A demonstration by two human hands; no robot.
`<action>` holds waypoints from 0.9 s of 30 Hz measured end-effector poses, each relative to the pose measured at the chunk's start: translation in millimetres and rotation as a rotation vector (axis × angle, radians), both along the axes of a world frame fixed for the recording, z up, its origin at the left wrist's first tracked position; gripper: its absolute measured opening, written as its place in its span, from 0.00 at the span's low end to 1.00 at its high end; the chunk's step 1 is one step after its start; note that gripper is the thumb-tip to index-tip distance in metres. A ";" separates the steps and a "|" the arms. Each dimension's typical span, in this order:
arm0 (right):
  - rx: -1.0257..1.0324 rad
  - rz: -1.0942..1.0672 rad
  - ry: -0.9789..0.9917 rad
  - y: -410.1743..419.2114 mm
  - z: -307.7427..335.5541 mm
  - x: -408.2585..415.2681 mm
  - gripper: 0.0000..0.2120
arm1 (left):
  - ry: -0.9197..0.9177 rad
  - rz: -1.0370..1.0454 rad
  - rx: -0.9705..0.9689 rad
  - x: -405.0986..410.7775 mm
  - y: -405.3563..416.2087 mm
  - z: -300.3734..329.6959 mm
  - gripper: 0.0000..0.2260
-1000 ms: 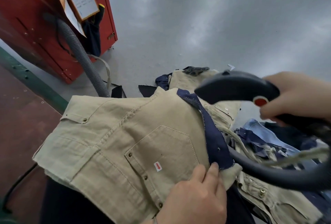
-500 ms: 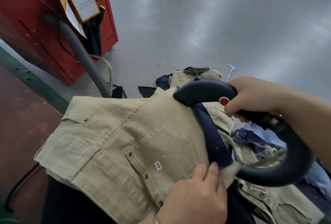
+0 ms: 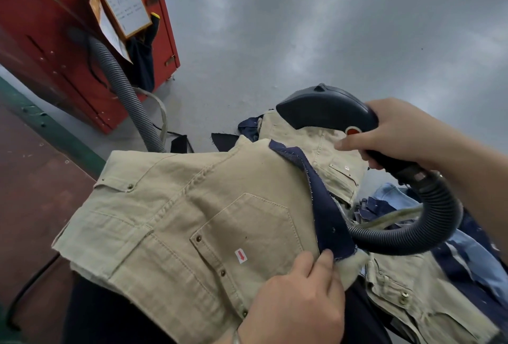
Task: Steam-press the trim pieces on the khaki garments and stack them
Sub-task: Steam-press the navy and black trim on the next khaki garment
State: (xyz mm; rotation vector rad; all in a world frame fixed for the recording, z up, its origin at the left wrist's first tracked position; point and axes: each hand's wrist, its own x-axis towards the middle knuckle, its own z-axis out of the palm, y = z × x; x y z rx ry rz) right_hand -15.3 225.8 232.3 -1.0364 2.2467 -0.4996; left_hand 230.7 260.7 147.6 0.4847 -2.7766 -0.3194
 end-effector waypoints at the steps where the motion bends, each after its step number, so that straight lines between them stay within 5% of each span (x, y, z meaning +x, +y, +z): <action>1: 0.004 0.006 0.010 6.1 1.9 0.2 0.13 | 0.006 0.012 -0.006 0.4 0.5 -0.2 0.18; 9: -0.044 -0.023 0.097 42.8 19.3 19.6 0.19 | -0.029 -0.053 0.061 5.7 -5.1 11.7 0.16; 13: -0.125 -0.113 0.095 66.5 19.2 33.5 0.19 | -0.169 -0.156 0.229 13.6 -11.6 23.0 0.18; 17: -0.201 -0.210 0.093 93.0 11.9 44.7 0.17 | -0.028 -0.241 0.480 26.9 -41.9 34.7 0.15; 21: -0.272 -0.271 0.131 109.5 6.8 61.0 0.13 | 0.054 0.181 0.218 47.8 -126.7 42.5 0.14; 24: -0.302 -0.294 0.067 113.8 1.9 77.6 0.13 | -0.270 0.580 0.100 67.5 -195.0 35.9 0.26; 27: -0.233 -0.238 0.004 113.5 -7.2 91.2 0.13 | -0.533 0.663 0.328 69.3 -216.7 20.3 0.44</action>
